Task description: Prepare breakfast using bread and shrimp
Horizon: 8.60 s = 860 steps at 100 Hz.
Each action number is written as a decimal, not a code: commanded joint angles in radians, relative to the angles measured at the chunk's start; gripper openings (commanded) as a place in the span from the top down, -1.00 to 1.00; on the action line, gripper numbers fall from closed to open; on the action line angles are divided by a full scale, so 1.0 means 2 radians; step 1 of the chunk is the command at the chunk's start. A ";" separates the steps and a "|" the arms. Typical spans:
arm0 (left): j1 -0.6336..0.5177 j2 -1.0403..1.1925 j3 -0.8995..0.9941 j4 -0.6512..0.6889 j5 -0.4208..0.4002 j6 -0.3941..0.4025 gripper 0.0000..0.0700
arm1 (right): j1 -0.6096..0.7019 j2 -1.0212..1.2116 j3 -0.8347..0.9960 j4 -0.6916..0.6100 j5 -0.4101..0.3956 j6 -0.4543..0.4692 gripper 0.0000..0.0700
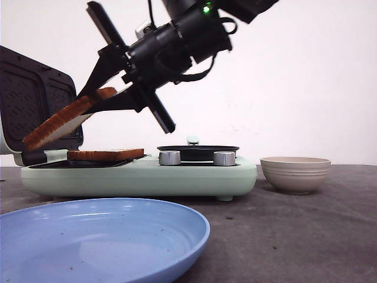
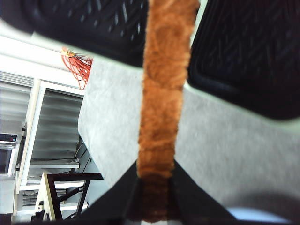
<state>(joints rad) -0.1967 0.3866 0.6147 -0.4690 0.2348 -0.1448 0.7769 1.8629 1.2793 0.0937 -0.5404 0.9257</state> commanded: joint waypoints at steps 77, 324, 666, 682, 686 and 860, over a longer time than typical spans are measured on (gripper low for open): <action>0.000 0.001 0.001 -0.005 0.001 0.006 0.00 | -0.007 0.078 0.084 -0.040 0.045 0.009 1.00; 0.000 0.001 0.001 -0.005 0.001 0.014 0.00 | 0.000 0.117 0.117 -0.041 0.077 -0.006 -0.07; 0.000 0.001 0.002 -0.004 -0.018 0.038 -0.01 | -0.052 -0.472 -0.254 -0.188 0.296 -0.390 -0.14; 0.000 0.001 0.002 -0.001 -0.018 0.035 -0.01 | -0.052 -0.514 -0.338 -0.135 0.297 -0.355 -0.14; 0.000 0.001 0.002 -0.001 -0.018 0.032 -0.01 | -0.052 -0.522 -0.353 -0.127 0.297 -0.348 -0.14; 0.247 0.352 0.228 0.162 0.136 -0.399 -0.34 | -0.053 -0.533 -0.385 -0.122 0.291 -0.377 -0.14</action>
<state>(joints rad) 0.2737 1.0557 1.0481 -0.1776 0.4755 -0.8787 0.6647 0.7925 0.5018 -0.1604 0.0418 0.1825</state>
